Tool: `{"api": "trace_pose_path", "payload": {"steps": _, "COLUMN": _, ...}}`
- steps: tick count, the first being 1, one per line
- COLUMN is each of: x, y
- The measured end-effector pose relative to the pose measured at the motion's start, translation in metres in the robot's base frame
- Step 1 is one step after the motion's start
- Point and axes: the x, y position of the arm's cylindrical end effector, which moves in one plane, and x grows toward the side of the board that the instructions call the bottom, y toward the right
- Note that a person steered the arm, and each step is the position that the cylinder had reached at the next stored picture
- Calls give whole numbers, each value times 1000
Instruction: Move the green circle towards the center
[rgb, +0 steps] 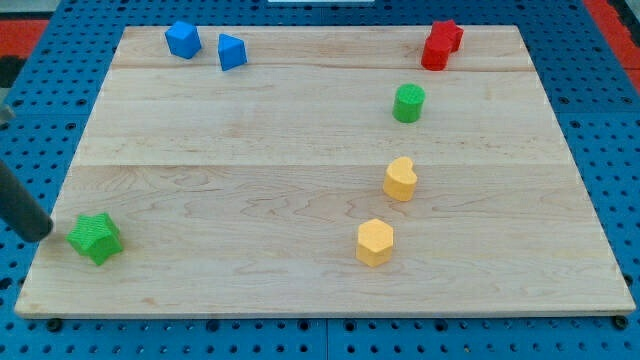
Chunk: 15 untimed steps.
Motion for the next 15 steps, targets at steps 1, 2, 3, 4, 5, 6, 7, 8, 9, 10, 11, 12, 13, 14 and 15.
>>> {"api": "trace_pose_path", "payload": {"steps": 1, "x": -25, "y": 3}}
{"api": "trace_pose_path", "payload": {"steps": 2, "x": -60, "y": 34}}
{"api": "trace_pose_path", "payload": {"steps": 3, "x": -89, "y": 94}}
{"api": "trace_pose_path", "payload": {"steps": 4, "x": -108, "y": 174}}
{"api": "trace_pose_path", "payload": {"steps": 5, "x": -127, "y": 254}}
{"api": "trace_pose_path", "payload": {"steps": 6, "x": -134, "y": 346}}
{"api": "trace_pose_path", "payload": {"steps": 7, "x": -136, "y": 431}}
{"api": "trace_pose_path", "payload": {"steps": 8, "x": -143, "y": 478}}
{"api": "trace_pose_path", "payload": {"steps": 9, "x": -156, "y": 436}}
{"api": "trace_pose_path", "payload": {"steps": 10, "x": -172, "y": 409}}
{"api": "trace_pose_path", "payload": {"steps": 11, "x": -190, "y": 408}}
{"api": "trace_pose_path", "payload": {"steps": 12, "x": -210, "y": 408}}
{"api": "trace_pose_path", "payload": {"steps": 13, "x": -225, "y": 408}}
{"api": "trace_pose_path", "payload": {"steps": 14, "x": -240, "y": 408}}
{"api": "trace_pose_path", "payload": {"steps": 15, "x": -255, "y": 400}}
